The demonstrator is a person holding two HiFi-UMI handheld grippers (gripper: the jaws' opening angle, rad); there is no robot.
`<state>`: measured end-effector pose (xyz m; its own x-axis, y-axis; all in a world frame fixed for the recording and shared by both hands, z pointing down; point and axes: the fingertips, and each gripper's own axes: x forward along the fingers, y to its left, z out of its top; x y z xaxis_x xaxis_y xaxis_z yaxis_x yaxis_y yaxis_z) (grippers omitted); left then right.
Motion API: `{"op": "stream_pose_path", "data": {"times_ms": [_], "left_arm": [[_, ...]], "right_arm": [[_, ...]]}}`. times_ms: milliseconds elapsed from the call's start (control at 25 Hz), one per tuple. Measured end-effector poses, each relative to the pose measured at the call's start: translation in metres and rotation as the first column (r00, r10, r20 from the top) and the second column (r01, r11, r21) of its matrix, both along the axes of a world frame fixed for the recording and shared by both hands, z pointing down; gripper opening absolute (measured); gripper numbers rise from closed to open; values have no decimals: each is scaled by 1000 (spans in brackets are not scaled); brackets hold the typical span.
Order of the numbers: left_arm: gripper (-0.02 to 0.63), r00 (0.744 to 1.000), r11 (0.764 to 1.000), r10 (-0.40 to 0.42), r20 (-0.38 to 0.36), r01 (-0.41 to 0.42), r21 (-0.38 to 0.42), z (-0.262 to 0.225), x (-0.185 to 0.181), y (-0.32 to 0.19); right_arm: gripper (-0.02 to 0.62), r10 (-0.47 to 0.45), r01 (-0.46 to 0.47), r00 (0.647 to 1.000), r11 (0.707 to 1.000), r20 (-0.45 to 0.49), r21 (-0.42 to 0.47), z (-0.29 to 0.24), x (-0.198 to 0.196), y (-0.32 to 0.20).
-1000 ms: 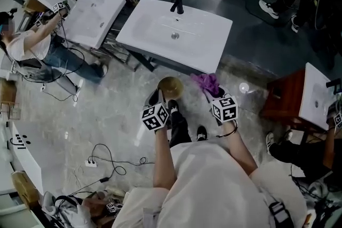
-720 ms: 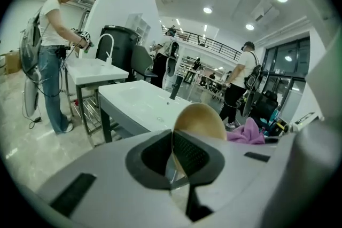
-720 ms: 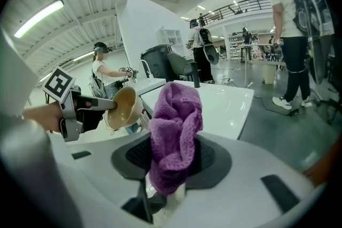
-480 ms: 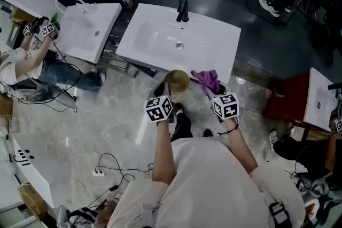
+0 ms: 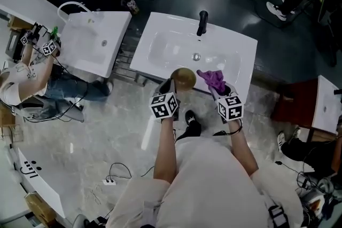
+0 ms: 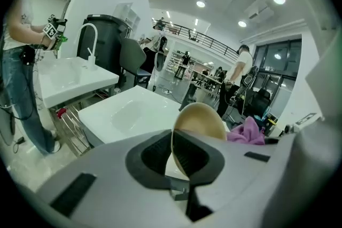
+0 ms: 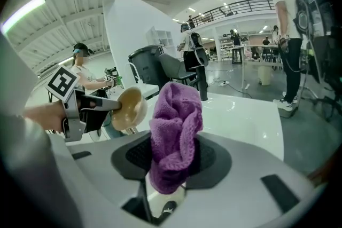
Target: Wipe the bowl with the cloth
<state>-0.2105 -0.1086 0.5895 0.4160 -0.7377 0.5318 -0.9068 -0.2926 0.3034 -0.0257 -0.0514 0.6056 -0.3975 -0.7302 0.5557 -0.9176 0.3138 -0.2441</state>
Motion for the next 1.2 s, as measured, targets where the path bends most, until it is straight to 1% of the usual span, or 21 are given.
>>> {"op": "stream_pose_path", "data": {"times_ms": [160,320,520,720,1000,1200], "left_arm": [[17,1000,1000,-10,-27,10,-4,-1,-8,-16],[17,1000,1000,-10,-29,9,-22,2,-12,-18],[17,999,999,-27,-30,27,-29,6,-10,-22],[17,999,999,-38,-1,38,-18,12,-10,-41],[17,999,1000,-28,27,29,-5,5,6,-59],[17,998,1000,-22,55,22,0,9,16,-73]], "right_arm": [[140,6,-7,1000,1000,-16,-4,0,-3,-13],[140,19,-19,1000,1000,-15,-24,3,0,-20],[140,-8,8,1000,1000,-18,-18,2,2,-27],[140,-48,49,999,999,-6,9,3,-4,-47],[140,-86,86,996,996,14,28,-2,-2,-65],[140,-124,123,992,991,15,57,-5,1,-79]]}}
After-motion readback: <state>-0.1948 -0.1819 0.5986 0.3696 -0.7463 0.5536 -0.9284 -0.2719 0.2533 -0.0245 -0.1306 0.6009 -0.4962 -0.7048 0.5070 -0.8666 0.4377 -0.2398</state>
